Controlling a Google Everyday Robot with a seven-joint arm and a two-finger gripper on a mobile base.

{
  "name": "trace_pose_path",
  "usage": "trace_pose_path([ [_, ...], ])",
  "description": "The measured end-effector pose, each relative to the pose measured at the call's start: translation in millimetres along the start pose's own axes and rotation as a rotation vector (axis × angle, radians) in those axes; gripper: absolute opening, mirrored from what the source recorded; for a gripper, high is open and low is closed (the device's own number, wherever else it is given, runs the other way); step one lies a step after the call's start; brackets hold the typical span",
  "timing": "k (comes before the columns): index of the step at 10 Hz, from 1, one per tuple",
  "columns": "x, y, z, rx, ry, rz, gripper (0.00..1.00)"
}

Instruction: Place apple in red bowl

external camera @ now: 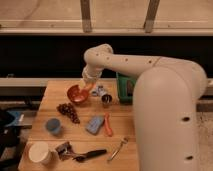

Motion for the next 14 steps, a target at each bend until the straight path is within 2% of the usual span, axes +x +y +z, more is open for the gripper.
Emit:
trace_pose_path([
  [3,-20.6,29.0,54.1,-0.080,0.065,-0.084,0.00],
  [4,-29.2,37.0,64.9,-0.097,0.081,-0.106,0.03],
  [5,-37.1,41.6,72.0,-0.110,0.089,-0.118,0.11],
  [6,-37.7,40.9,78.1,-0.123,0.108,-0.124,0.24],
  [10,-31.5,28.2,77.7,-0.132,0.111,-0.117,0.62],
  [11,-30.1,20.4,75.8,-0.129,0.107,-0.104,0.68],
  [14,-35.2,7.6,74.1,-0.128,0.103,-0.105,0.69],
])
